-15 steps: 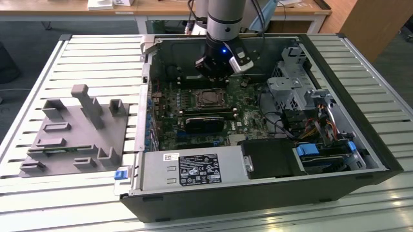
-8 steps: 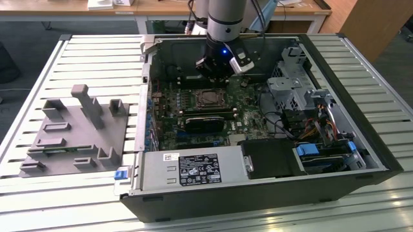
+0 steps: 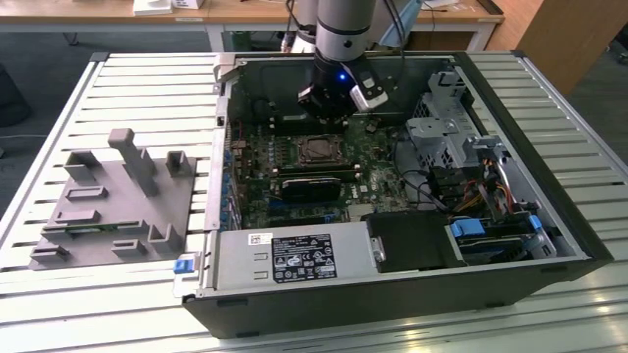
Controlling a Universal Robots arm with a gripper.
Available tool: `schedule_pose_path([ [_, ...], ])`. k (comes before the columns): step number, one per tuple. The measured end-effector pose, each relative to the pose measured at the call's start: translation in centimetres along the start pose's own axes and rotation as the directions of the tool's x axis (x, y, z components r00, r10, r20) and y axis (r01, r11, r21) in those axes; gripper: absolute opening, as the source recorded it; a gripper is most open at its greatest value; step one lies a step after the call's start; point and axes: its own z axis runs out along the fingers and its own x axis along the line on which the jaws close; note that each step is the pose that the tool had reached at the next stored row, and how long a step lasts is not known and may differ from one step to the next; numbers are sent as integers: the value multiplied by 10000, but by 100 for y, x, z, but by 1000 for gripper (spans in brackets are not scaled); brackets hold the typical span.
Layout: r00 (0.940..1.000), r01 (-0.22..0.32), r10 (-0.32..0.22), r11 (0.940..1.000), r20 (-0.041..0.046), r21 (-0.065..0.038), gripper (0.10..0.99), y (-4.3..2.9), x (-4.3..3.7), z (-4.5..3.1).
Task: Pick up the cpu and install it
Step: 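Install the second cpu locking lever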
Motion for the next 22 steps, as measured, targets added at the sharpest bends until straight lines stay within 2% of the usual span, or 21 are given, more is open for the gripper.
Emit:
schedule_pose_path([
  [5, 10000, 1, -1, 10000, -1, 1, 106, 8, 1, -140],
  [10, 10000, 1, -1, 10000, -1, 0, 106, -16, 1, -167],
  [13, 10000, 1, -1, 10000, 0, -1, 106, -76, 2, -170],
  [22, 10000, 2, -2, 10000, 0, 0, 106, -334, 6, -186],
])
